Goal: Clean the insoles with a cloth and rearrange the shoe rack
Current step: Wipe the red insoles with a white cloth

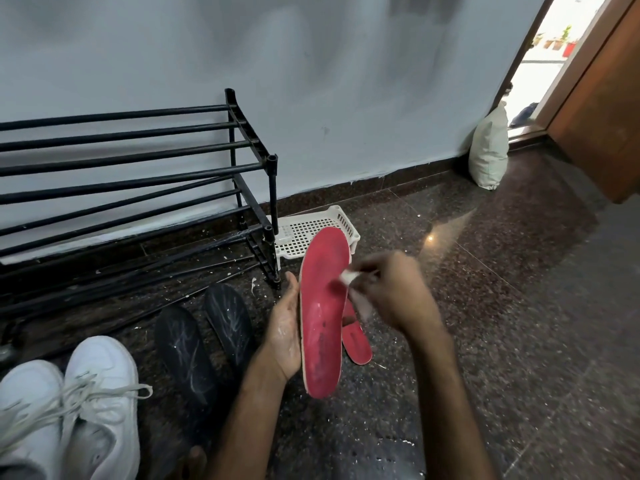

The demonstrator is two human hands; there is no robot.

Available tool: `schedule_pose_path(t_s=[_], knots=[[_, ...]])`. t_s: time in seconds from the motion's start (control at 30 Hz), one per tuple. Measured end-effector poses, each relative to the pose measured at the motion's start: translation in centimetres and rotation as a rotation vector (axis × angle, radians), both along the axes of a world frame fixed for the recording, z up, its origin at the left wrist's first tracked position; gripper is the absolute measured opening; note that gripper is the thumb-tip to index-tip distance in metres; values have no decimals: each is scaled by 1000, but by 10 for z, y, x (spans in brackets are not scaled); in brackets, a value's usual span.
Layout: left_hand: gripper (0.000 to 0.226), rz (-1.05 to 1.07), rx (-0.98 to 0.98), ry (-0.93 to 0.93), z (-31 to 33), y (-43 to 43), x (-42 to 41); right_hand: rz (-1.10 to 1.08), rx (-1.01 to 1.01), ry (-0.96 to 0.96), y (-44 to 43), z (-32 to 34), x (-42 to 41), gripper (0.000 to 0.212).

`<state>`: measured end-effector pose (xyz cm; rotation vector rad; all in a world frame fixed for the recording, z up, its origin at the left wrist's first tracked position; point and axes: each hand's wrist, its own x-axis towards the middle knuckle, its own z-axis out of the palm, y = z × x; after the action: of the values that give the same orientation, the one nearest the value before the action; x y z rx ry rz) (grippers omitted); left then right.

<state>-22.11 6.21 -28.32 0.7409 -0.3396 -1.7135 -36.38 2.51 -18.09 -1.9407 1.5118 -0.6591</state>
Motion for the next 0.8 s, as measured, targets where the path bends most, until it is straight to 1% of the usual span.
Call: schedule_pose_path(t_s=[0.03,0.07,0.1,0.13,0.17,0.2,0.23,0.3,0.37,0.43,0.5,0.57,0.6,0.67,0.73,0.8], knots=[[67,7,-19,-21,0,0,1,-96,-122,-41,-3,2,-1,18],[68,-1,-46,-29,0,0,1,-145,-249,-48,-7,4,2,19],[67,-10,-64,-44,2,0,-1,-136,-352,-19,-11,3,9,19],[60,1,-70,-53,3,0,-3,-86,-412,3,-15,-1,17,19],[48,33,-66,-50,5,0,-4,-23,-430,24,-16,-5,24,19],[37,57,-65,-34,8,1,-6,42,-414,45,-17,-12,29,19],[33,70,-63,-15,9,1,-5,93,-375,74,-16,-20,32,19],[37,82,-57,-6,9,0,-2,163,-220,112,-13,-32,26,24],[41,96,-47,-41,6,-1,1,193,-22,133,-8,-38,15,36],[44,69,-22,-65,6,0,-2,140,22,146,-6,-36,1,34],[47,39,4,-85,8,1,-4,-16,-37,113,-5,-32,-11,26],[47,27,17,-89,7,1,-2,-225,-105,54,-2,-28,-20,25],[46,32,23,-88,7,0,-1,-293,-122,-3,0,-26,-21,26],[46,45,26,-86,6,0,0,-327,-186,-153,5,-20,-12,24],[47,43,-1,-84,8,0,-2,-301,-350,-188,4,-15,5,22],[39,28,-31,-82,10,-1,-7,-280,-417,-193,1,-15,25,21]])
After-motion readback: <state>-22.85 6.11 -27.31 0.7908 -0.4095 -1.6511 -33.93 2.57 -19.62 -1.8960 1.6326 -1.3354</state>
